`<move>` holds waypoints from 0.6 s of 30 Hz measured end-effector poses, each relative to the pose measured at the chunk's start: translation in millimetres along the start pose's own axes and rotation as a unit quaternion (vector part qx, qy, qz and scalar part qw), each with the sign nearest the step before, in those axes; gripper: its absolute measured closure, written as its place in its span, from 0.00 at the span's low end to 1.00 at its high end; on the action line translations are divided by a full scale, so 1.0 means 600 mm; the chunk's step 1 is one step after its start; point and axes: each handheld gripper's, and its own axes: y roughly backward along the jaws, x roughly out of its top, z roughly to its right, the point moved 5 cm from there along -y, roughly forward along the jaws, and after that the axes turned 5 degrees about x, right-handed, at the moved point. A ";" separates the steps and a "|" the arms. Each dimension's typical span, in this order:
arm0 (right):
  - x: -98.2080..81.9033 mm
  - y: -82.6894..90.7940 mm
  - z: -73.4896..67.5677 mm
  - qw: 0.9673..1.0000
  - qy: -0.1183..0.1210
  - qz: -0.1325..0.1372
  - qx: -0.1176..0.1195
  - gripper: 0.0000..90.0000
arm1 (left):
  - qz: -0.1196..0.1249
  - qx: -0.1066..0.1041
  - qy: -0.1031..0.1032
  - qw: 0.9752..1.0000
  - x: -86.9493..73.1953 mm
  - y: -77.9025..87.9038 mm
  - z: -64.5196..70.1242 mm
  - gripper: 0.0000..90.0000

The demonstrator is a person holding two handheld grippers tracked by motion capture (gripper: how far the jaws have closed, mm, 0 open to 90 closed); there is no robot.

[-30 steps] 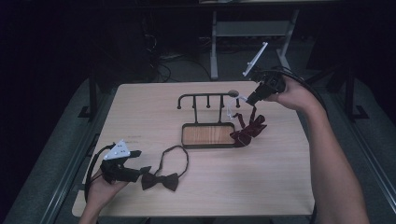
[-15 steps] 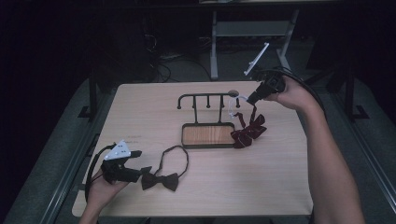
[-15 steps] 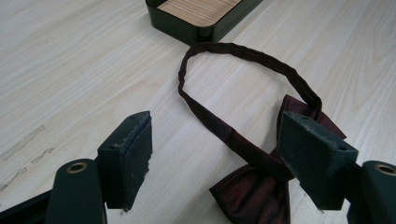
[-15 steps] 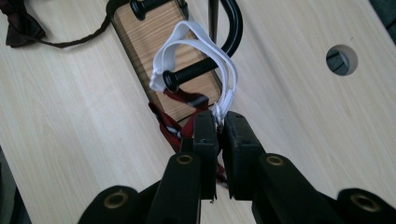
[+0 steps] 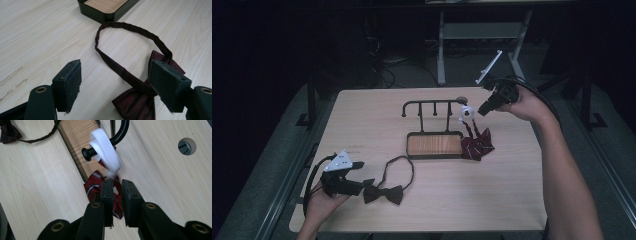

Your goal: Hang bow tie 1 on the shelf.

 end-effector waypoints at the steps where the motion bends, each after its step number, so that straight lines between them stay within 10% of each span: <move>1: -0.001 0.001 -0.002 1.000 0.000 0.001 0.001 0.87 | 0.001 0.000 0.001 1.000 0.000 0.000 0.000 0.29; 18: -0.038 -0.006 -0.035 0.999 0.023 0.004 0.032 0.79 | -0.001 0.000 0.002 1.000 -0.001 -0.002 -0.001 0.29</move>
